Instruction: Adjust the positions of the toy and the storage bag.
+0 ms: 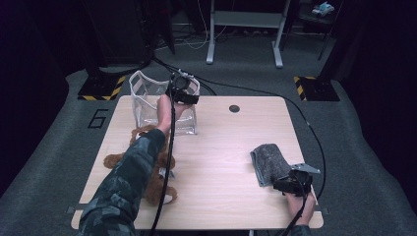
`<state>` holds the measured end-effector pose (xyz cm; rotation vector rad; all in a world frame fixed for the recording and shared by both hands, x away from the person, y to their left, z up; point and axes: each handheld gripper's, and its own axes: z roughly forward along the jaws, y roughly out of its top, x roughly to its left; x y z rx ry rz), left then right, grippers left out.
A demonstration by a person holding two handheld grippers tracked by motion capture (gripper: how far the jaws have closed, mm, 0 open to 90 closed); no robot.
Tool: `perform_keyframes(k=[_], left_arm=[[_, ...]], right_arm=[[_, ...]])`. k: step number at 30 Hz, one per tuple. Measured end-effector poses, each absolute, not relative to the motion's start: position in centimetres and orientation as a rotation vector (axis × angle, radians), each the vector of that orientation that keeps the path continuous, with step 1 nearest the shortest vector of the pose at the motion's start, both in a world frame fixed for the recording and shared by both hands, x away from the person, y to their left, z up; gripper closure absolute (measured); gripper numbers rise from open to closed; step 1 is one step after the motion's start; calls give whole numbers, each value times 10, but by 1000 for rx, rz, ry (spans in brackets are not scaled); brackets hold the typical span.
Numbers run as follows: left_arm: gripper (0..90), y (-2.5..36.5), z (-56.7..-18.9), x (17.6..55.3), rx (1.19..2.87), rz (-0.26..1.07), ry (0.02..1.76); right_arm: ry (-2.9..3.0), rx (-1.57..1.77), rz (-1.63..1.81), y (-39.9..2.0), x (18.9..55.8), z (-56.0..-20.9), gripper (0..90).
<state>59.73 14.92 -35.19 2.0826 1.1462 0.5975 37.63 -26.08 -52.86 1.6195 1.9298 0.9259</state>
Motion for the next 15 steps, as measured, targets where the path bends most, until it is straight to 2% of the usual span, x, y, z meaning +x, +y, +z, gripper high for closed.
perform_keyframes(k=[2, 4, 6, 10, 15], left_arm=[[504, 149, -355, 598, 2075, 558, 1132], [669, 145, -355, 598, 2101, 544, 1087], [753, 135, -355, 596, 2144, 580, 1032], [808, 129, -356, 597, 2143, 594, 978], [827, 119, -355, 596, 2152, 593, 917]], right_arm=[[1930, 1619, 925, -261, 376, -529, 25], [1930, 1619, 925, -261, 376, -529, 25], [1933, 1610, 924, -261, 376, -529, 25], [1930, 1620, 926, -261, 376, -529, 25], [1930, 1620, 927, -261, 376, -529, 25]])
